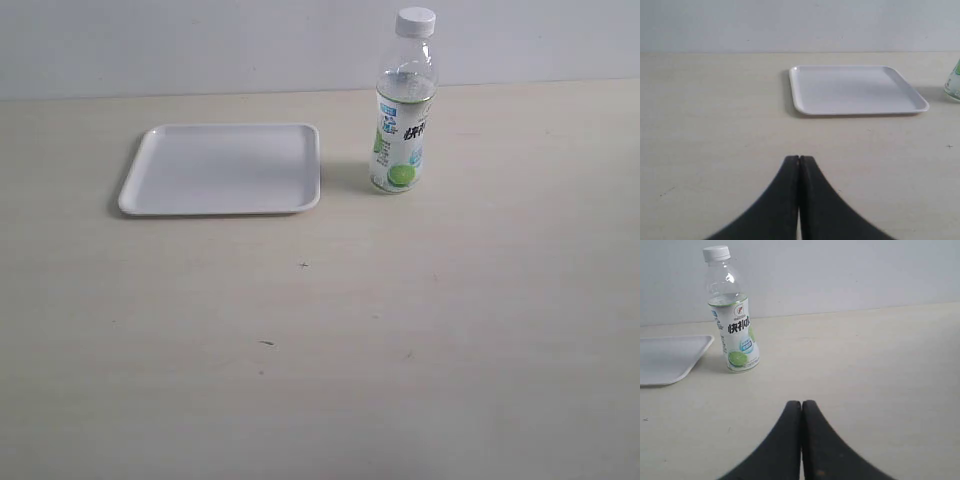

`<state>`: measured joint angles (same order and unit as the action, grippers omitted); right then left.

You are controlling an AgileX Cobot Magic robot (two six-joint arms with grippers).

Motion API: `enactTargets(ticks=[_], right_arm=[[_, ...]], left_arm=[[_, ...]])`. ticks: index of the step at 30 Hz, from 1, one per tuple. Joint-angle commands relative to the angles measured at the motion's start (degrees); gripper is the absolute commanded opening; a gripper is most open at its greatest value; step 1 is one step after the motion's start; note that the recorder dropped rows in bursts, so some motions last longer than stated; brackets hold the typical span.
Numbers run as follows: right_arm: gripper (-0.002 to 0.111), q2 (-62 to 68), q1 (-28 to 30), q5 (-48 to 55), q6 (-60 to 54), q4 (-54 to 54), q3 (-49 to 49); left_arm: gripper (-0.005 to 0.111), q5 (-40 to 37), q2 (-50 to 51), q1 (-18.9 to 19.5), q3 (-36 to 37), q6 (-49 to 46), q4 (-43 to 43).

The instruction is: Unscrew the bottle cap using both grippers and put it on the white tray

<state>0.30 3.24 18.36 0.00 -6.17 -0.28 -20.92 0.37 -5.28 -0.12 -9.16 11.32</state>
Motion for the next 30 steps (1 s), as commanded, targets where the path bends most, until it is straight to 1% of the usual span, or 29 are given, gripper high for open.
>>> enactTargets(ticks=[1,4,10,14,17,19,21,22,24,30], right_arm=[[0.001,-0.3,0.12,-0.4,0.0,0.09,0.28],[0.001,-0.3,0.12,-2.39,-1.0,1.76,0.28],[0.001,-0.3,0.12,-11.53,-0.51,2.16,0.28],[0.001,-0.3,0.12,-24.26,-1.45,3.23,0.28],[0.001,-0.3,0.12,-35.08,0.0,3.23,0.28],[0.001,-0.3,0.12,-45.39,3.23,3.23,0.28],[0.0,0.82,0.12,-51.63,8.26,3.08,0.2],[0.0,2.62,0.12,-51.49,9.74,2.78,-1.19],[0.0,7.79,0.12,-49.45,8.96,1.9,-3.95],[0.0,29.87,0.12,-49.36,0.89,1.9,-12.13]], left_arm=[[0.0,0.48,-0.37,0.08,0.12,0.07,-0.19],[0.0,0.48,-0.37,0.08,0.12,0.18,-0.19],[0.0,0.48,-0.37,0.08,0.12,0.07,-0.19],[0.0,0.48,-0.37,0.08,0.12,0.07,-0.19],[0.0,0.48,-0.37,0.08,0.12,0.07,-0.19],[0.0,0.48,-0.37,0.08,0.12,0.07,-0.19],[0.0,0.48,-0.37,0.08,0.12,0.07,-0.19],[0.0,0.48,-0.37,0.08,0.12,0.07,-0.19],[0.0,0.48,-0.37,0.08,0.12,0.07,-0.19],[0.0,0.48,-0.37,0.08,0.12,0.07,-0.19]])
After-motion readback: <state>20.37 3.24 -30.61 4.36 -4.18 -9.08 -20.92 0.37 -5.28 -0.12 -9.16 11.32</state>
